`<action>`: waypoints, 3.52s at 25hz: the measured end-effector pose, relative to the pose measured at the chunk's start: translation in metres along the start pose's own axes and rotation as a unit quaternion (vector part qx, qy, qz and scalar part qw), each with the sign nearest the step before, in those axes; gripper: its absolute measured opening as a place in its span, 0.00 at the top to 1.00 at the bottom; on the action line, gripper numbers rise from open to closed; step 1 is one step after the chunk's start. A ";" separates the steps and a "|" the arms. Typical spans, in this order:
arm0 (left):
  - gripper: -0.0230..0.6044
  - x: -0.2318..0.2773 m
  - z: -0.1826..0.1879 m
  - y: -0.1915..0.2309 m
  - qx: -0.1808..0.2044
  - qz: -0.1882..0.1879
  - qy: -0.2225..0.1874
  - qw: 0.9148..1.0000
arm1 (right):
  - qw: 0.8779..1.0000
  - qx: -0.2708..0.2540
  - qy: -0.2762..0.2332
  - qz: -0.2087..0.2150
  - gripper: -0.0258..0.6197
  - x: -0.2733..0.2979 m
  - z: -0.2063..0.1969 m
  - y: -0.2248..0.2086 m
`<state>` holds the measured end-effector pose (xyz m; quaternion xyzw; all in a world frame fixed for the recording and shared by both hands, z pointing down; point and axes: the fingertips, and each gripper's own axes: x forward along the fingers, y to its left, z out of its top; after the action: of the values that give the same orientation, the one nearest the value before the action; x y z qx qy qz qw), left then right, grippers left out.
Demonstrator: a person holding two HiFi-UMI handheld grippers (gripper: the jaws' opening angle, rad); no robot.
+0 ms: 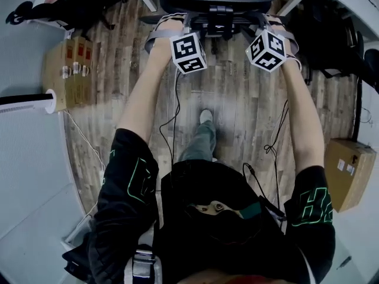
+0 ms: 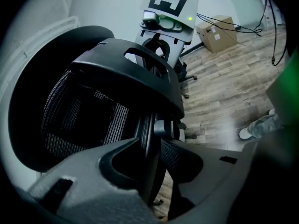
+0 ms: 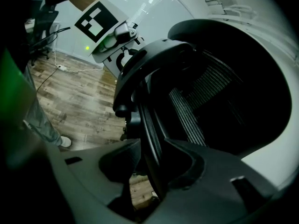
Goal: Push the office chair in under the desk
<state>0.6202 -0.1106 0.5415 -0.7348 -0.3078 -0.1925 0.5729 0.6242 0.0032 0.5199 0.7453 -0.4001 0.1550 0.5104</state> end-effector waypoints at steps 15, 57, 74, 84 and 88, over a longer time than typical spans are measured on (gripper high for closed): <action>0.73 0.072 -0.026 0.076 0.011 0.009 -0.007 1.000 | 1.000 0.016 0.009 0.000 0.71 0.071 -0.004 -0.076; 0.73 0.261 -0.101 0.269 0.019 0.018 0.022 0.999 | 0.996 -0.025 -0.012 -0.079 0.70 0.258 0.002 -0.258; 0.72 0.276 -0.125 0.283 0.035 0.003 -0.034 0.999 | 0.993 -0.007 0.014 -0.113 0.67 0.280 0.020 -0.267; 0.71 0.272 -0.131 0.285 0.011 0.007 -0.042 0.999 | 0.975 0.215 0.027 -0.051 0.75 0.256 0.035 -0.270; 0.73 0.245 -0.120 0.299 -0.093 0.000 -0.091 0.992 | 0.944 0.318 -0.043 -0.070 0.89 0.220 0.041 -0.290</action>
<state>1.0103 -0.2148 0.5128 -0.7993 -0.3393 -0.1526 0.4720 0.9750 -0.0836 0.4582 0.9011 -0.2981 0.2056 0.2385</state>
